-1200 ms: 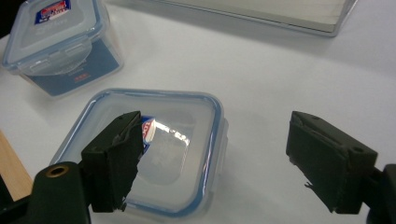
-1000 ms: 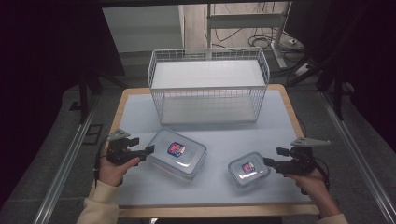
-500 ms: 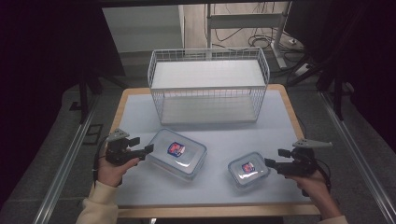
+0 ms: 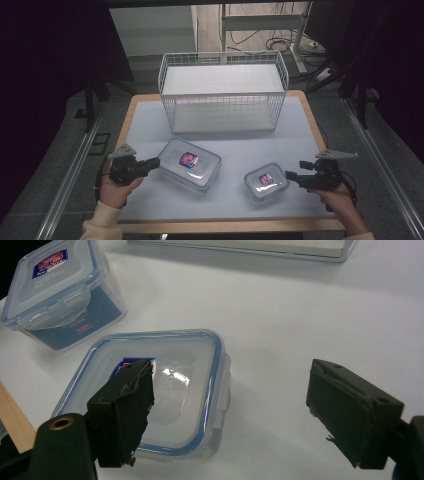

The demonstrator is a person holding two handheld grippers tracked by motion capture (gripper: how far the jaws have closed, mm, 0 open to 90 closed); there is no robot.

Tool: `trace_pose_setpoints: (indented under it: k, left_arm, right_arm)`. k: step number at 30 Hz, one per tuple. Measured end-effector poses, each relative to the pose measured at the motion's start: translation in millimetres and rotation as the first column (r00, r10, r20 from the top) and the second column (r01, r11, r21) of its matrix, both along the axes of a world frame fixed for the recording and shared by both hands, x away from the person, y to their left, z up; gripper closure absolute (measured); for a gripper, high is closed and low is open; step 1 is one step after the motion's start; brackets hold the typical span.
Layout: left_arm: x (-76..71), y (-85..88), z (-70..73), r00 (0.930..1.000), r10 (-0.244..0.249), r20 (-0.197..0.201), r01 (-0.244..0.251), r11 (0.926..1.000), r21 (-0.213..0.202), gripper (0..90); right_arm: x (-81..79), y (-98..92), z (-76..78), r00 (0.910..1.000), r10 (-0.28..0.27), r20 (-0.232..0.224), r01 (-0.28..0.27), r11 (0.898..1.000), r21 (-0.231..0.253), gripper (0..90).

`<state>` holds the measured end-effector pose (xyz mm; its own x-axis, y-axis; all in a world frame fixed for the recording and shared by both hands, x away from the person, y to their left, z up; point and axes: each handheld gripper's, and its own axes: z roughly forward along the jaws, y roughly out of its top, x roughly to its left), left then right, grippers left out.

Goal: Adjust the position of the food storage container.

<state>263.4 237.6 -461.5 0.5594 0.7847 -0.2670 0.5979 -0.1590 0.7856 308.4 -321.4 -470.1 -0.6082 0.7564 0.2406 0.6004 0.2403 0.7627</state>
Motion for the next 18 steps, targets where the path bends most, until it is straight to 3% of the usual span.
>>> trace_pose_setpoints:
  k: [4, 7, 8, 14, 18]
  left_arm:
    - [-13.5, -11.1, -2.5, 0.9969, -0.078, -0.012, 0.078, 0.9969, 0.012, 90.0]
    - [-17.4, -17.0, -5.6, 0.9939, -0.108, -0.019, 0.109, 0.9940, 0.012, 90.0]
    - [-20.3, -25.1, -10.4, 0.9887, -0.148, -0.028, 0.149, 0.9881, 0.041, 90.0]
    - [-24.8, -43.6, -20.1, 0.9769, -0.207, -0.054, 0.210, 0.9754, 0.067, 90.0]
    - [-26.6, -61.4, -26.6, 0.9649, -0.251, -0.077, 0.258, 0.9620, 0.091, 90.0]
  right_arm:
    - [0.9, -1.6, -1.1, 0.9999, -0.006, -0.009, 0.006, 1.000, 0.000, 19.2]
    - [1.3, -1.4, -1.8, 0.9999, -0.006, -0.010, 0.006, 1.000, -0.005, 19.2]
    - [1.0, -0.4, -2.1, 0.9999, -0.004, -0.012, 0.004, 1.000, -0.008, 19.3]
    - [0.3, 0.2, -1.6, 0.9999, -0.005, -0.012, 0.005, 1.000, -0.007, 19.2]
    - [-0.1, 0.0, -1.0, 1.0000, 0.004, -0.008, -0.004, 1.000, -0.012, 19.0]
